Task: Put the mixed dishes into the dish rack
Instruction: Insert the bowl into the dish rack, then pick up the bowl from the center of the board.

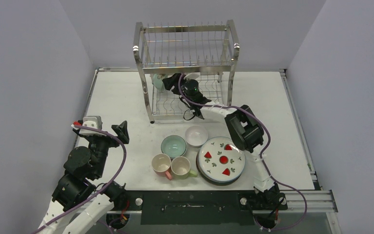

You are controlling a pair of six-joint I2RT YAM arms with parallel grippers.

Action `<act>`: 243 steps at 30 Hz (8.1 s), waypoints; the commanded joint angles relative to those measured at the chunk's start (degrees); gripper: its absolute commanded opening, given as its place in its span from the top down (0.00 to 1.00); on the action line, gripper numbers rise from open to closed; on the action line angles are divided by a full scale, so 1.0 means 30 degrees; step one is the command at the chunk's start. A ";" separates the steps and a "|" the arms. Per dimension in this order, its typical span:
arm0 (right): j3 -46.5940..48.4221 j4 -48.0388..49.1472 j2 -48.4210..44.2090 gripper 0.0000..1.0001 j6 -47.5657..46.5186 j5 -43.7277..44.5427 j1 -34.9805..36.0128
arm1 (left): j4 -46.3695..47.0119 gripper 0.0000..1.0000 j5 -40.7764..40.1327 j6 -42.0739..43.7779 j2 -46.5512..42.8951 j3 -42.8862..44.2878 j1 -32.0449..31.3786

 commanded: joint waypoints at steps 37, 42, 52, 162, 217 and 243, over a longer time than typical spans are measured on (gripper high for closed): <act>0.7820 0.0030 0.4818 0.99 0.3998 -0.1127 -0.0151 | 0.1048 0.05 0.0084 0.0266 -0.0095 0.0009 0.0052; 0.7695 0.0277 0.4530 1.00 0.4051 -0.1164 -0.0240 | 0.1048 0.05 0.0071 0.0270 -0.0095 0.0010 0.0052; 0.7525 -0.0842 0.3885 1.00 0.3564 -0.2029 -0.0704 | 0.1050 0.05 0.0108 0.0270 -0.0080 -0.0011 0.0053; -0.9326 -1.9430 -1.4460 0.44 -0.8046 0.5004 0.4486 | 0.0171 0.03 0.1511 -0.0368 0.2498 0.0625 0.1165; -0.5549 -2.3950 -0.8701 0.75 -1.6996 -0.1762 0.5352 | 0.0392 0.03 0.2195 -0.0375 0.2337 0.0537 0.1136; -0.5850 -2.2450 -1.3771 1.00 -1.4940 0.0386 0.4998 | 0.0343 0.03 0.2194 -0.0400 0.2264 0.0566 0.1136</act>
